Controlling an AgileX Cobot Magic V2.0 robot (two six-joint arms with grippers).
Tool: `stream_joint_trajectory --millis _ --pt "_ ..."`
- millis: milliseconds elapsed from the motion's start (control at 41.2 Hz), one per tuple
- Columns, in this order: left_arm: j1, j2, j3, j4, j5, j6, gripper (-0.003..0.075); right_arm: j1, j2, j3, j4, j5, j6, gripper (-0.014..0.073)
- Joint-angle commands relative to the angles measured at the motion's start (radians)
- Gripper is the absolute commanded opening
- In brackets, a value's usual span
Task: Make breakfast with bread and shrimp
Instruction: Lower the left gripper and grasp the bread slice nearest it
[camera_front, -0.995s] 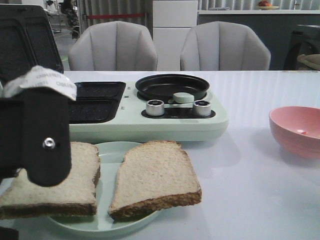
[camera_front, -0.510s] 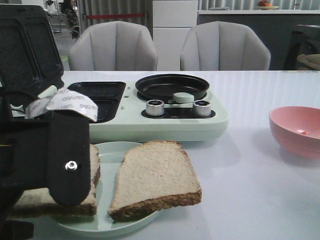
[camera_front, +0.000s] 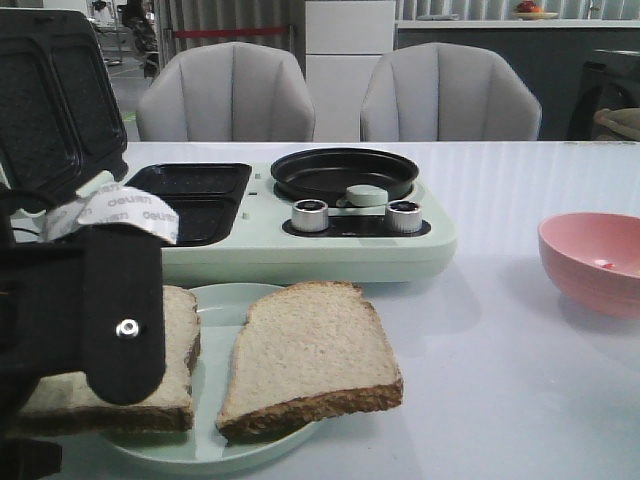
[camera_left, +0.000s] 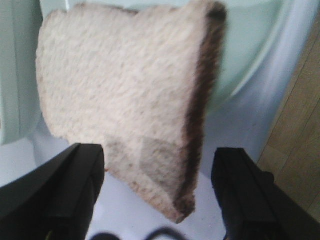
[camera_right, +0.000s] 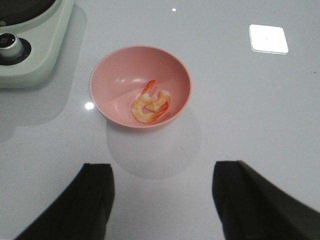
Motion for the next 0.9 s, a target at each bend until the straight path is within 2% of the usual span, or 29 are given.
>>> stream_joint_trajectory --millis 0,170,558,631,874 --pt "0.017 -0.021 -0.014 0.034 0.044 -0.016 0.0502 0.001 0.007 -0.034 -0.017 -0.064 -0.008 0.0535" --pt "0.018 -0.021 -0.012 0.032 -0.016 -0.016 0.0502 0.001 0.007 -0.034 -0.017 -0.064 -0.008 0.0535" --pt "0.021 0.084 -0.012 0.077 0.037 -0.053 0.0493 0.001 0.007 -0.034 -0.017 -0.064 -0.008 0.0535" --pt "0.021 0.084 -0.012 0.094 0.041 -0.083 0.0457 0.001 0.007 -0.034 -0.017 -0.064 -0.008 0.0535" --pt "0.021 0.084 -0.012 0.102 0.044 -0.087 0.0267 0.001 0.007 -0.034 -0.017 -0.064 -0.008 0.0535"
